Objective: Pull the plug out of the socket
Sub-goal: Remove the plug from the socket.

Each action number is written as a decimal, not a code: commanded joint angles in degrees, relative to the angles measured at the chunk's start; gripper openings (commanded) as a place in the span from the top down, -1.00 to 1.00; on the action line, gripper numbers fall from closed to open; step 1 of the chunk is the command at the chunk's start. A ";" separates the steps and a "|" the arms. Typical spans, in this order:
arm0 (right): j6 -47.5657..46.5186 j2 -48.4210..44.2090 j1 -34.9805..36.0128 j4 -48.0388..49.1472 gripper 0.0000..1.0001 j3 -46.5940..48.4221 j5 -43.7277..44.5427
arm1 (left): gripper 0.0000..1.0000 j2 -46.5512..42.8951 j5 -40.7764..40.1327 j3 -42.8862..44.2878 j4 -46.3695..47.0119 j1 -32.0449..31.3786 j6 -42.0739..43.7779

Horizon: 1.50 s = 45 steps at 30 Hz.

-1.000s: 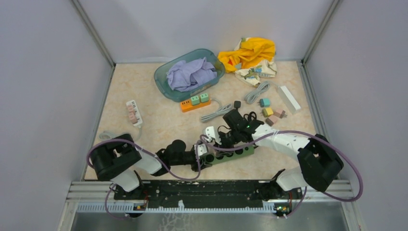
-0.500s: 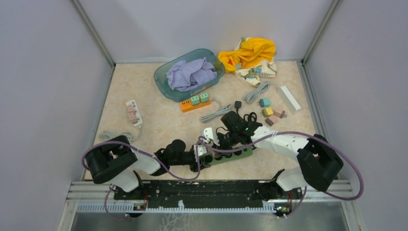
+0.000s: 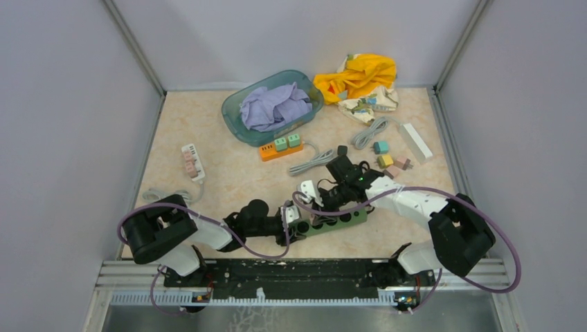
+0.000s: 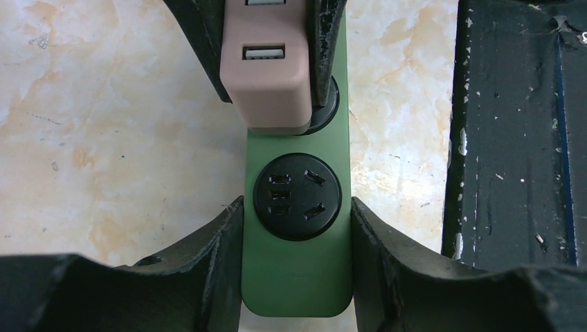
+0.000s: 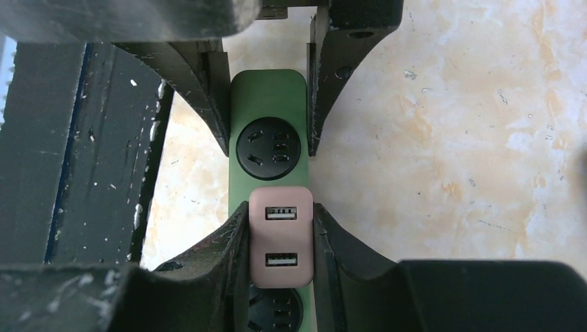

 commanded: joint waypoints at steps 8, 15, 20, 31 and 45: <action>11.88 0.24 3.57 10.47 1.00 4.28 -0.06 | 0.99 1.00 0.28 0.53 -2.08 -0.02 -0.86; 1.32 -2.12 -0.61 2.25 1.00 4.26 -4.73 | 0.99 0.95 -0.30 -0.52 -0.61 -0.01 -0.97; 2.17 0.66 0.78 2.62 1.00 4.66 -5.39 | 0.91 1.25 -1.04 0.55 1.54 -0.01 -2.67; 3.51 2.86 3.37 3.71 1.00 4.99 -2.47 | -0.50 4.73 -1.07 0.19 13.82 -0.77 -7.72; 3.11 2.71 3.35 3.16 1.00 5.21 -2.42 | -0.32 9.88 -1.41 -1.55 22.47 -2.30 -5.75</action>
